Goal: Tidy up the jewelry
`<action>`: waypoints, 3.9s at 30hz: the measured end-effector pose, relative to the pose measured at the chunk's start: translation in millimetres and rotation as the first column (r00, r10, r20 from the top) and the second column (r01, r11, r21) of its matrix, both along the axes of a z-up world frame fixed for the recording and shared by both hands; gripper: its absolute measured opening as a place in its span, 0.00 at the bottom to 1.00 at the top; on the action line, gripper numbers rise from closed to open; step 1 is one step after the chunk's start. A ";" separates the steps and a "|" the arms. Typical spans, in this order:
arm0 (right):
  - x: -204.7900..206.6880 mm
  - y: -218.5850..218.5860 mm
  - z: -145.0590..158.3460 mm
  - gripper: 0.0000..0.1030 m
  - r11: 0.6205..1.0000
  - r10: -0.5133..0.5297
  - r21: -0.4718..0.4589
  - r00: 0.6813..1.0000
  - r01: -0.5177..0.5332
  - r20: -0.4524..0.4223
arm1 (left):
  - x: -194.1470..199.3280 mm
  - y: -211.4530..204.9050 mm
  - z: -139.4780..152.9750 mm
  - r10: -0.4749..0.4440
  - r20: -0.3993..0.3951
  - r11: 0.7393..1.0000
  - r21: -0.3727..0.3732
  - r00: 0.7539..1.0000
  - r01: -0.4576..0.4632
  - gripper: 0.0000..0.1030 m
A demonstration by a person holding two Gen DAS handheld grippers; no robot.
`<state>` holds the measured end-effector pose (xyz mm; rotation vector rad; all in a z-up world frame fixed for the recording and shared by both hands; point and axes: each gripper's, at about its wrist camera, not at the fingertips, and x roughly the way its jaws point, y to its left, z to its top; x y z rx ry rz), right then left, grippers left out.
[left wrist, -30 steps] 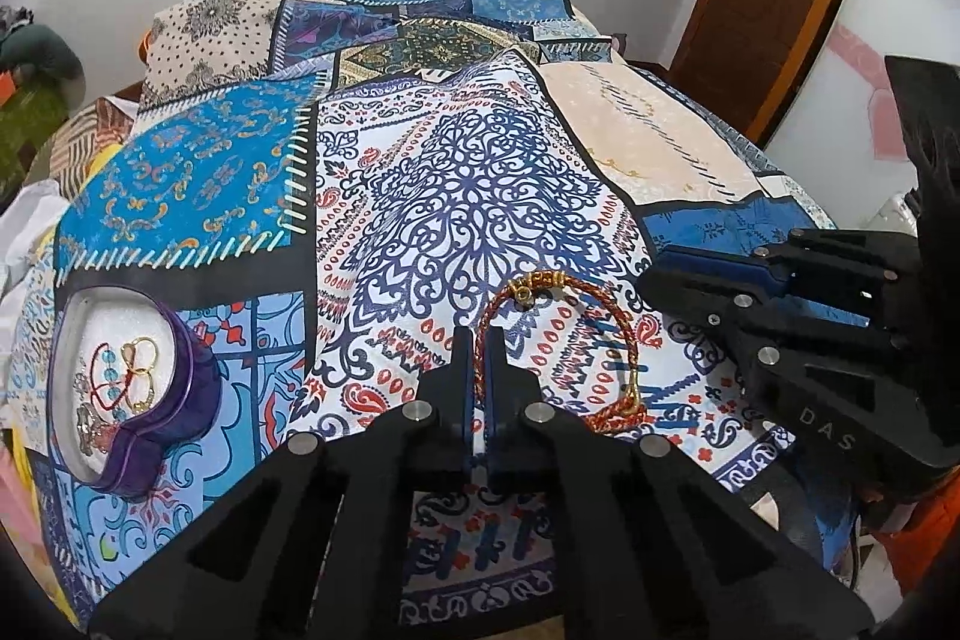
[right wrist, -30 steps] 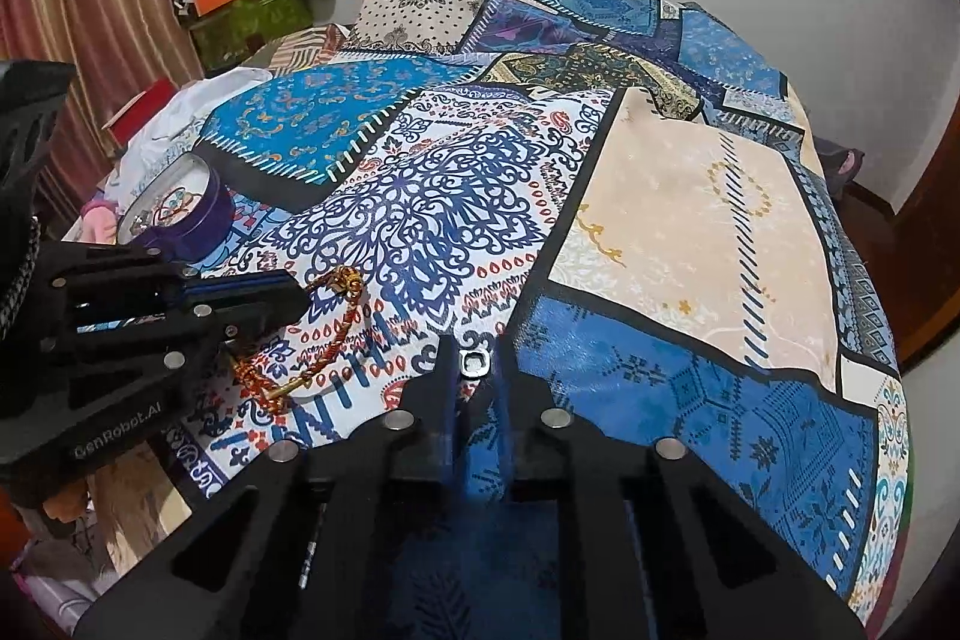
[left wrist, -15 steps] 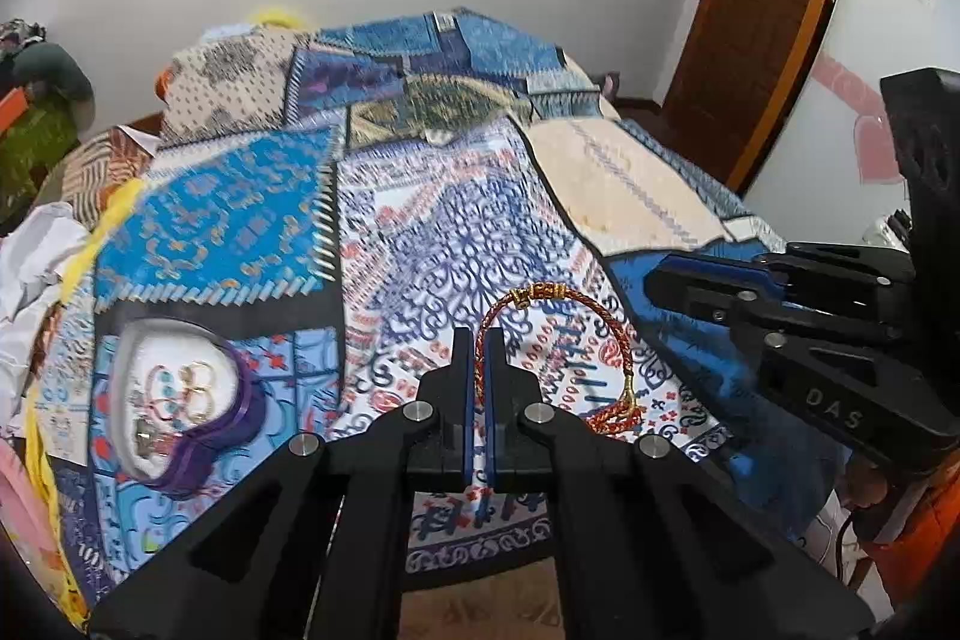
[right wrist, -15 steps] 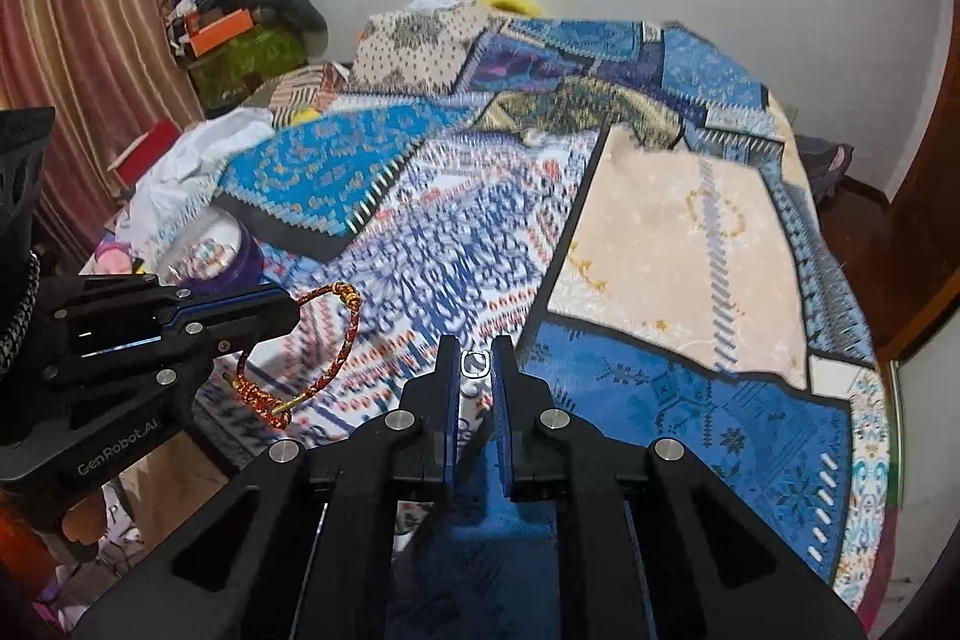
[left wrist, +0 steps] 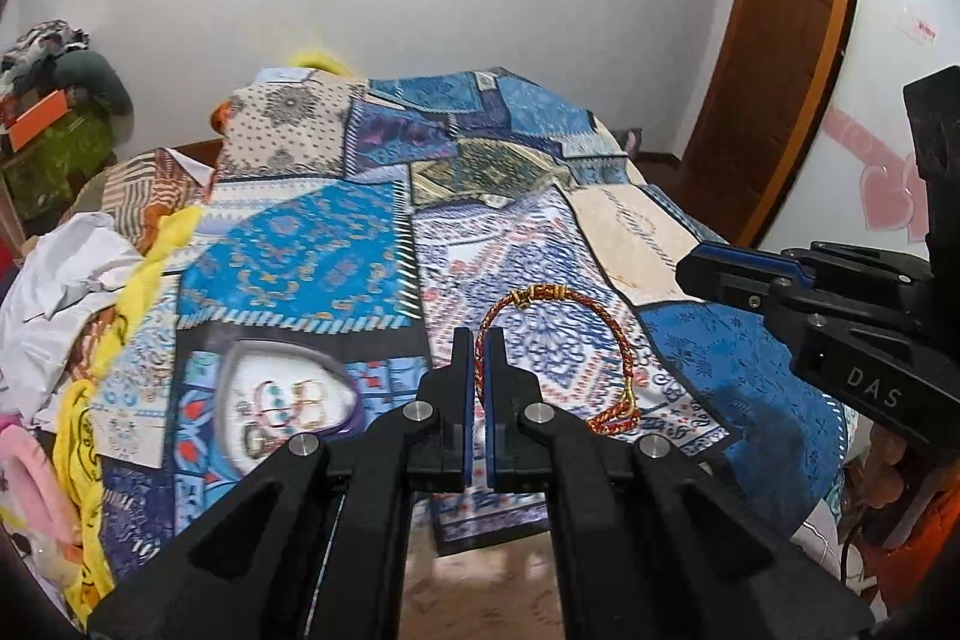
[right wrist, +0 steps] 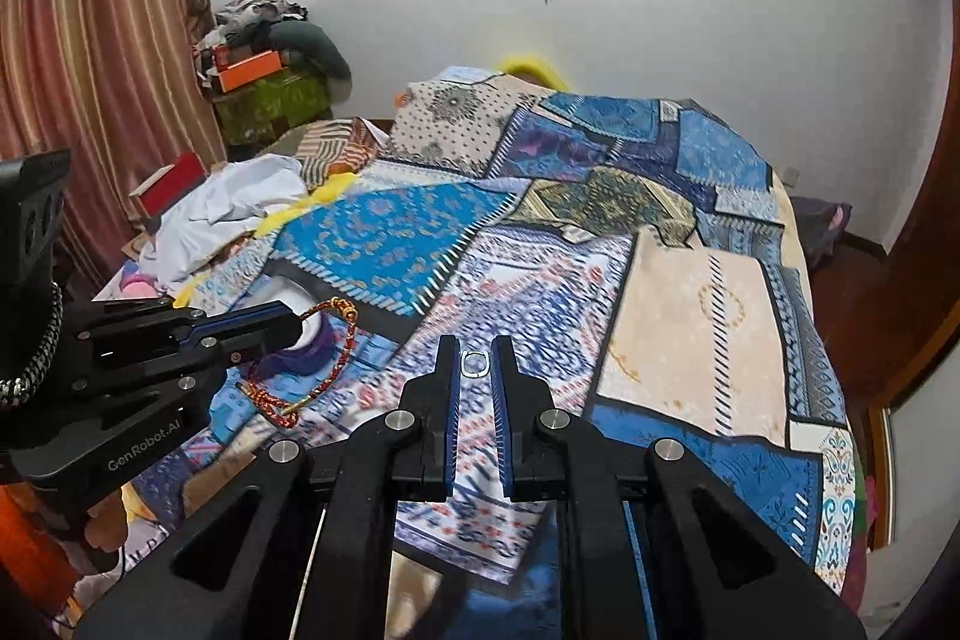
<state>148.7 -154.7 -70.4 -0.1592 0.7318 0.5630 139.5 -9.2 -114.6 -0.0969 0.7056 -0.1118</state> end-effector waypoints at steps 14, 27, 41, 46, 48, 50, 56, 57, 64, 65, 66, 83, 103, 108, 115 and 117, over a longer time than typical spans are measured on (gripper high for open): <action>-6.5 68.2 2.0 0.09 0.995 0.100 0.011 0.995 -0.100 0.011 | -22.4 90.2 4.6 0.161 0.031 0.987 -0.003 0.986 -0.161 0.01; 3.9 119.5 -31.1 0.09 0.985 0.173 0.002 0.982 -0.174 -0.078 | -9.2 128.4 -37.6 0.201 -0.047 0.979 -0.008 0.978 -0.202 0.01; 19.6 149.2 -56.6 0.09 0.978 0.205 0.003 0.965 -0.207 -0.164 | 28.6 125.2 -77.0 0.157 -0.117 0.988 0.018 0.981 -0.156 0.01; 22.8 159.4 -71.6 0.09 0.974 0.219 -0.021 0.955 -0.228 -0.201 | 30.2 129.8 -81.8 0.144 -0.130 0.989 0.002 0.981 -0.145 0.01; 23.7 161.2 -76.6 0.09 0.973 0.220 -0.026 0.951 -0.231 -0.215 | 29.0 130.6 -81.8 0.139 -0.126 0.990 -0.005 0.982 -0.141 0.01; 24.2 162.2 -81.4 0.09 0.972 0.219 -0.032 0.948 -0.232 -0.229 | 27.9 130.5 -81.1 0.136 -0.122 0.990 -0.012 0.983 -0.138 0.01; 23.1 165.5 -85.7 0.09 0.968 0.227 -0.048 0.943 -0.246 -0.242 | 22.4 130.0 -74.0 0.139 -0.109 0.990 -0.015 0.984 -0.141 0.05; 23.1 166.4 -86.0 0.09 0.968 0.227 -0.054 0.944 -0.247 -0.241 | 21.3 130.6 -72.5 0.142 -0.106 0.989 -0.017 0.984 -0.145 0.06; 26.0 164.0 -83.5 0.11 0.971 0.212 -0.054 0.941 -0.234 -0.265 | 10.1 135.0 -54.7 0.164 -0.080 0.986 -0.020 0.983 -0.166 0.12; 24.7 163.0 -80.7 0.12 0.972 0.209 -0.055 0.943 -0.230 -0.258 | 7.8 134.8 -50.5 0.167 -0.071 0.985 -0.016 0.983 -0.169 0.12; 23.3 162.3 -77.5 0.12 0.972 0.206 -0.057 0.946 -0.227 -0.249 | 5.9 134.4 -46.1 0.170 -0.062 0.985 -0.014 0.984 -0.171 0.14; -61.9 85.5 74.5 0.13 0.983 0.091 0.139 0.979 -0.117 0.180 | -94.9 87.1 95.8 0.178 0.335 0.976 0.062 0.925 -0.211 0.33; -163.3 39.7 126.7 0.98 0.966 -0.152 0.258 0.843 0.016 0.516 | -202.7 55.8 142.0 0.264 0.552 0.947 0.008 0.791 -0.322 0.99; -164.3 40.7 126.1 0.98 0.968 -0.150 0.251 0.839 0.017 0.523 | -205.4 55.9 140.3 0.273 0.548 0.945 -0.001 0.790 -0.326 0.99; -172.2 34.4 119.7 0.98 0.970 -0.146 0.244 0.845 0.019 0.515 | -203.5 53.2 135.9 0.276 0.539 0.944 0.002 0.796 -0.329 0.99; -173.2 34.2 118.7 0.98 0.970 -0.146 0.241 0.846 0.022 0.513 | -201.8 52.8 135.7 0.280 0.537 0.943 0.003 0.796 -0.333 0.99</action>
